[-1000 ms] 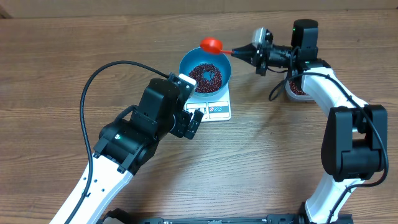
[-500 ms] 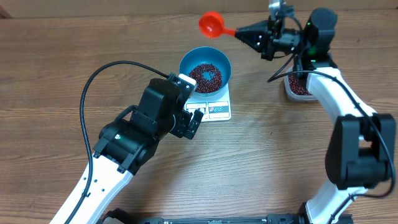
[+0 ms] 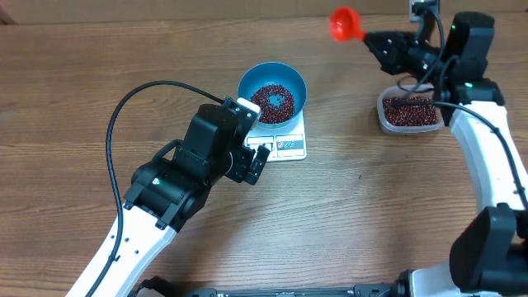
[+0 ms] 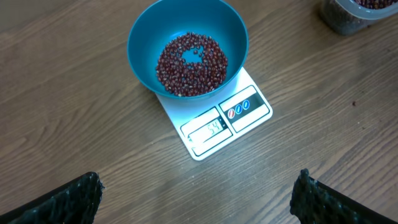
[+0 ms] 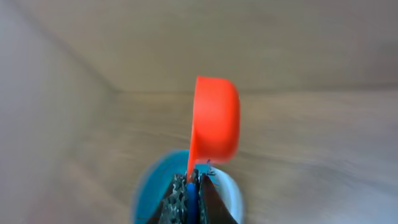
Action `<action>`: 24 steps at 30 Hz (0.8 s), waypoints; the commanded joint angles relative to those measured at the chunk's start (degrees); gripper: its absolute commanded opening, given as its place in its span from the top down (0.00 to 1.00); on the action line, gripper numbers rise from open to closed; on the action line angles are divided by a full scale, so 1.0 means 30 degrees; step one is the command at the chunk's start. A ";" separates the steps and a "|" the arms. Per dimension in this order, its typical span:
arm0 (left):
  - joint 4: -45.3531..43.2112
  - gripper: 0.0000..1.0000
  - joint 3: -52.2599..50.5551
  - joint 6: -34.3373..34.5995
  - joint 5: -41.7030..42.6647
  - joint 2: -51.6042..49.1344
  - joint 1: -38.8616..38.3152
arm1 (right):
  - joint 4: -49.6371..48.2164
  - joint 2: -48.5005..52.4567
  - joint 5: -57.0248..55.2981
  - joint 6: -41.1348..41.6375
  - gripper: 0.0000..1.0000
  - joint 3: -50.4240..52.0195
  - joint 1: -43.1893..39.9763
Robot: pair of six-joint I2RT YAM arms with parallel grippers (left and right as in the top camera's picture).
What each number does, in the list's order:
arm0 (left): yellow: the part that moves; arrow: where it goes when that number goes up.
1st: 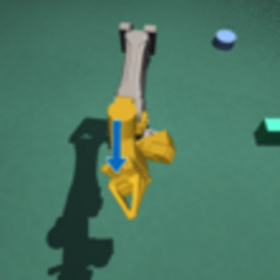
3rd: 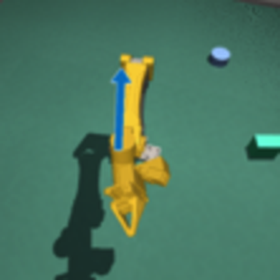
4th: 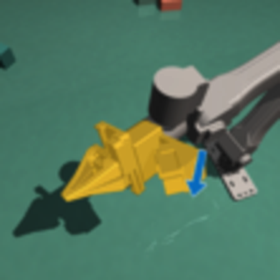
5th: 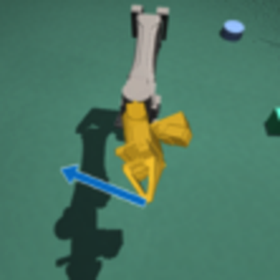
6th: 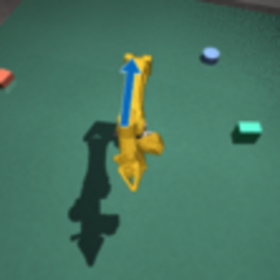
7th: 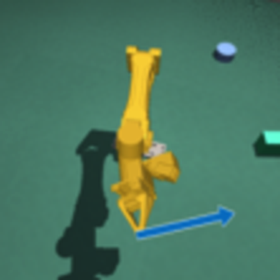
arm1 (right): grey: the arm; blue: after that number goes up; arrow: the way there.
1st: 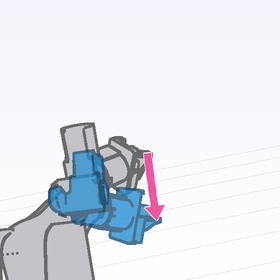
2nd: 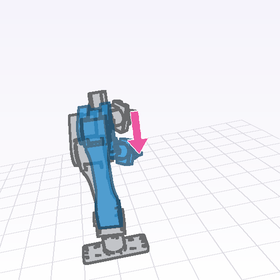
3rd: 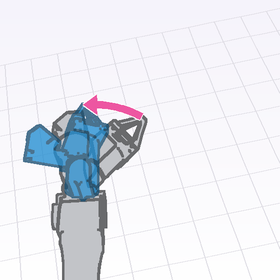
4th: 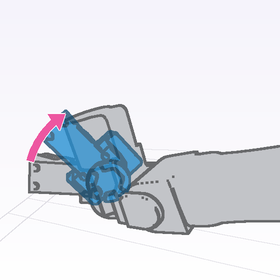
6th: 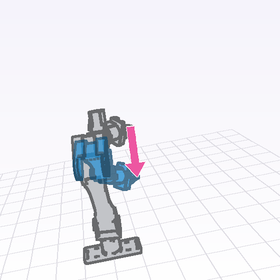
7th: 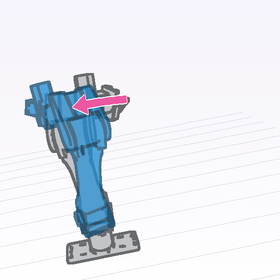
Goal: Scoop item into bowl and weigh 150g on scale
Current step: 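Move the empty red cup back to the bean tub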
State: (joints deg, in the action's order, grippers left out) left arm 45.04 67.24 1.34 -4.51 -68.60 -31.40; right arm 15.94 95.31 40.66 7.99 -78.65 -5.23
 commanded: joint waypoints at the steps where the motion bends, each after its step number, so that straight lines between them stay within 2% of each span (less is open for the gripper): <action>1: -0.0007 0.00 0.0044 0.0197 0.0029 -0.0102 0.0102 | 0.1333 -0.1501 -0.4881 -0.2659 0.96 -0.0299 -0.0036; 6: -0.0007 0.00 0.0044 0.0197 0.0029 -0.0102 0.0102 | 0.3781 -0.2397 -0.9646 -0.4918 0.96 -0.0299 -0.0036; 12: -0.0007 0.00 0.0044 0.0197 0.0029 -0.0102 0.0102 | 0.6339 -0.2586 -1.4841 -0.5355 0.96 -0.0291 -0.0036; 16: -0.0007 0.00 0.0044 0.0197 0.0029 -0.0102 0.0102 | 0.7606 -0.2586 -1.6167 -0.5355 0.96 -0.0291 -0.0036; 24: -0.0007 0.00 0.0044 0.0197 0.0029 -0.0102 0.0102 | 0.9843 -0.2557 -1.6422 -0.5705 0.96 -0.0270 -0.0036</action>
State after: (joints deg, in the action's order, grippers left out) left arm 45.04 67.24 1.34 -4.51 -68.60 -31.40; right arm 44.84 88.64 -6.57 -8.47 -78.65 -5.21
